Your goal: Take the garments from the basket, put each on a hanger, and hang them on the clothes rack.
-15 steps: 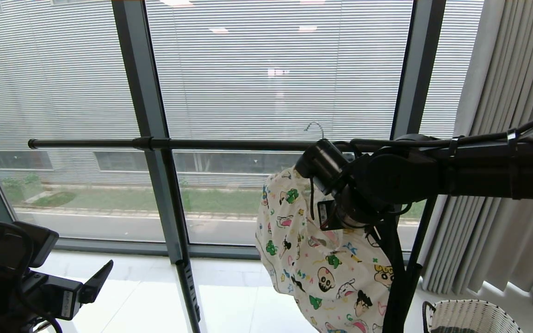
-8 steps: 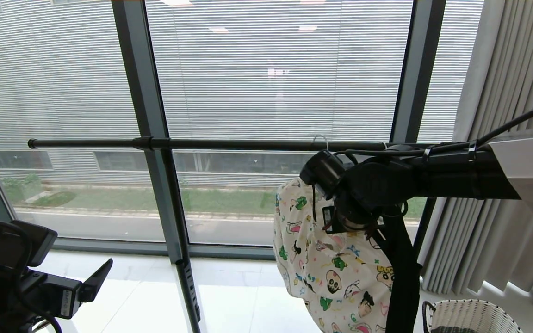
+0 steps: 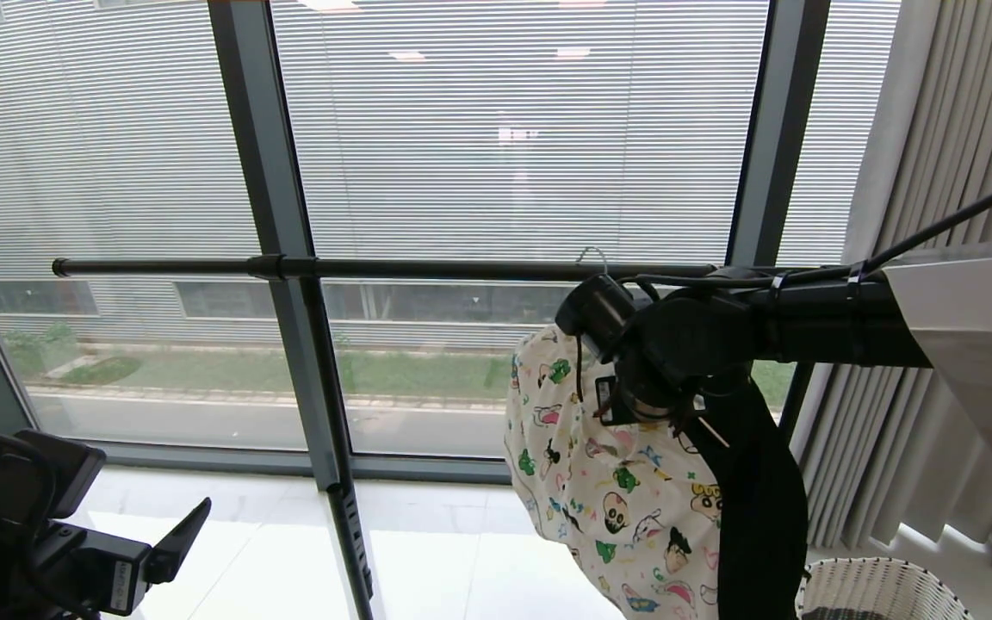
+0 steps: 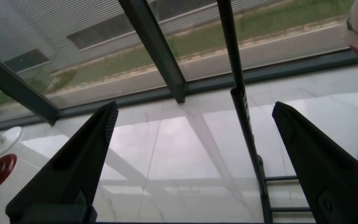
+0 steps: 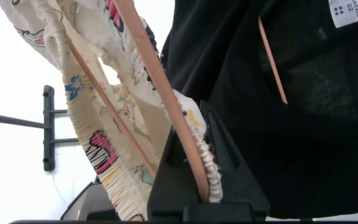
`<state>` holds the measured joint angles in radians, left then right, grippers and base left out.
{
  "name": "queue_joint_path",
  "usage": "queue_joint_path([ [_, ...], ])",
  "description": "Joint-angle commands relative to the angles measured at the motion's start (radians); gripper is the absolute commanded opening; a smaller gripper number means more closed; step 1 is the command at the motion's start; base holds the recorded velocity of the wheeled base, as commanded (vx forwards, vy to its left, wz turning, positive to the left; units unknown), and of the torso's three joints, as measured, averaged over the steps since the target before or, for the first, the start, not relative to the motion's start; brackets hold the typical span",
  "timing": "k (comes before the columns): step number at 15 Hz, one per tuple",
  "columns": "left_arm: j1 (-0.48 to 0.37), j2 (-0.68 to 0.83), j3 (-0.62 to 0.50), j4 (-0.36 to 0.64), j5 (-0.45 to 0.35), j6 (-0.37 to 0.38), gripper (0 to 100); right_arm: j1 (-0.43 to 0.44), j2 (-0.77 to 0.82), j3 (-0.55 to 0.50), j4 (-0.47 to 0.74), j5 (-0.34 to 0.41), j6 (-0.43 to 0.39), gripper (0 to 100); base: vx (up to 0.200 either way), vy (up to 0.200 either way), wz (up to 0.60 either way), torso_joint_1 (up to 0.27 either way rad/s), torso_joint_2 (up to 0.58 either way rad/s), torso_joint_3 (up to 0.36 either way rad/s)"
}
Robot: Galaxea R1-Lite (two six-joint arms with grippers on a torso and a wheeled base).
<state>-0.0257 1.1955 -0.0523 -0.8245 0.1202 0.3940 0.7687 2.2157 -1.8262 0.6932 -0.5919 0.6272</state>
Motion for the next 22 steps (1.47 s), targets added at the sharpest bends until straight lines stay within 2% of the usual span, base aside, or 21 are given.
queue_joint_path([
  [1, -0.002, -0.008, 0.006, 0.001, -0.001, 0.0, 100, -0.011, 0.009, -0.016, 0.0, 0.0, -0.006, 0, 0.0, 0.0, 0.0, 0.0, 0.0, 0.0],
  [7, 0.0, -0.014, 0.006, -0.001, 0.001, -0.001, 100, -0.057, 0.022, -0.044, 0.0, 0.0, -0.049, 0, 0.0, 0.0, 0.0, 0.0, 0.0, 0.0],
  [22, 0.0, -0.013, 0.002, -0.001, 0.018, -0.001, 100, -0.057, 0.065, -0.05, 0.014, 0.0, -0.054, 0, 0.0, 0.0, 0.0, 0.0, 0.0, 0.0],
])
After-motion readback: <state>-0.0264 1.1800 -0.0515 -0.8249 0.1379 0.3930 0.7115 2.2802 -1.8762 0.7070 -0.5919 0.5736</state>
